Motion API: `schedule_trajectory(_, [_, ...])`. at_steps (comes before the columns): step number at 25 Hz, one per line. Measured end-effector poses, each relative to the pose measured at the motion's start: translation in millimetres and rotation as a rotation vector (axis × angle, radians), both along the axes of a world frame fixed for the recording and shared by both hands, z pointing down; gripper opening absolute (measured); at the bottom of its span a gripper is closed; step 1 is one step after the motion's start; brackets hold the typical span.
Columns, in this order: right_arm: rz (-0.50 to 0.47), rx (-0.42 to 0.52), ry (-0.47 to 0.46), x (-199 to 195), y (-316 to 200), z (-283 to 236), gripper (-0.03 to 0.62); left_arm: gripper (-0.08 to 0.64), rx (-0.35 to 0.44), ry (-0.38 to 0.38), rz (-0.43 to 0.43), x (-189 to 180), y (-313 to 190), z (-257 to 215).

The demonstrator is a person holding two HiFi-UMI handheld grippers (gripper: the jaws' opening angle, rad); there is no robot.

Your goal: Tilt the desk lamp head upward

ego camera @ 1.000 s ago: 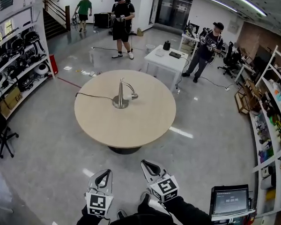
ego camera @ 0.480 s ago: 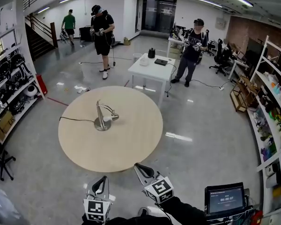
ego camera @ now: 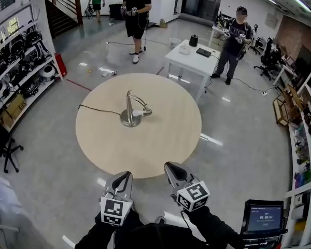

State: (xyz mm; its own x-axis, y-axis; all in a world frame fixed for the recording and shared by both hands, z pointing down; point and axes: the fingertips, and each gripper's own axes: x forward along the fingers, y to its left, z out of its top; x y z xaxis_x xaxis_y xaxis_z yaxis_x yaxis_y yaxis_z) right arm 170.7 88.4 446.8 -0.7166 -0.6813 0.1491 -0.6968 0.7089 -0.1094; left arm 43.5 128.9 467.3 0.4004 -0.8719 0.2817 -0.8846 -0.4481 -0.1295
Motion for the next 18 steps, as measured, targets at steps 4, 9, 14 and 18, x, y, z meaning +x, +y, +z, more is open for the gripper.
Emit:
schedule_trajectory(4, [0.018,0.001,0.001,-30.6,-27.1,-4.7,-0.003,0.014,-0.004,0.027,0.022,-31.5,-33.8,2.9])
schedule_trajectory(9, [0.05,-0.01,0.015,-70.8,-66.2,-3.2,-0.003,0.014,-0.007,0.042,0.066,-75.7,-83.9,10.8])
schedule_trajectory(14, [0.086,-0.037,0.02,-102.6,-89.0,2.6,-0.003,0.014,-0.033,0.054,0.115,-106.7,-116.1,27.7])
schedule_trajectory(18, [0.116,-0.059,0.03,-118.6,-102.5,3.7,-0.003,0.014,-0.052,0.066,0.154,-120.4,-134.8,32.8])
